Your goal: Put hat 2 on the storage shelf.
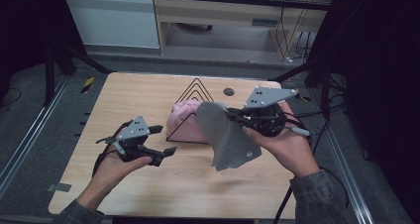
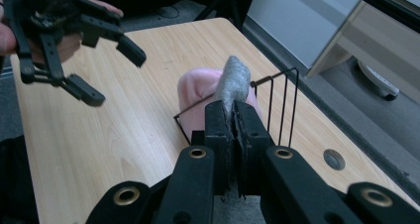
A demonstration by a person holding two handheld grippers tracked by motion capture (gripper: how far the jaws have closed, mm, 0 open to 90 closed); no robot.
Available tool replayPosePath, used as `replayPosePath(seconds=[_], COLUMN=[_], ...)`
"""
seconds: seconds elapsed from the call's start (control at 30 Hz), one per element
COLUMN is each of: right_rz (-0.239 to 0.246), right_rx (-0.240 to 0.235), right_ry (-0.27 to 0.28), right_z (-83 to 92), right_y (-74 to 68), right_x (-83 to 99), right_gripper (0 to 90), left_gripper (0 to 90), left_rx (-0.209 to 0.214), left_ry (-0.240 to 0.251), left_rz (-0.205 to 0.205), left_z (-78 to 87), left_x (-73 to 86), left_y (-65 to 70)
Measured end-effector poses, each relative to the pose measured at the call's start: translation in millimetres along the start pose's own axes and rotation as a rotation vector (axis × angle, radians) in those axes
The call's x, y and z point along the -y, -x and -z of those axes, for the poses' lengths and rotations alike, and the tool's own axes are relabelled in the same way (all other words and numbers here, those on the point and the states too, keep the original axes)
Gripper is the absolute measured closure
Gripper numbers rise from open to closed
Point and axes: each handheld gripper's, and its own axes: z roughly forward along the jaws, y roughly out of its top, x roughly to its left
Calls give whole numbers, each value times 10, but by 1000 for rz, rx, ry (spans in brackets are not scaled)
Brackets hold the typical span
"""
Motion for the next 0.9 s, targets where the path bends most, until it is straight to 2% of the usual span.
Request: replayPosePath(seconds=[0.2,0.3,0.43,0.53,0.7,0.9], right_rz=[-9,-19,-27,-27,-26,-17], right_rx=[-44,-71,-97,-105,-120,-126], right_ry=[21,47,81,89,106,115], right_z=[-33,-51,-79,-94,-88,-74], right_y=[-35,-46,-62,-78,-98,-124], right_x=[-117,-148,-165,-182,-229,-291], right_gripper=[861,861,861,860,861,860], left_gripper=[188,194,222,239,281,335], left_rx=[15,20,35,31,40,37], left_ry=[-20,-34,-30,-31,-18,-18], left_rz=[3,4,16,17,61,55], left_z=[-118,-186,-253,-295,-370,-465], left_x=[56,86,112,121,144,139], left_y=[53,58,48,24,-57,-82])
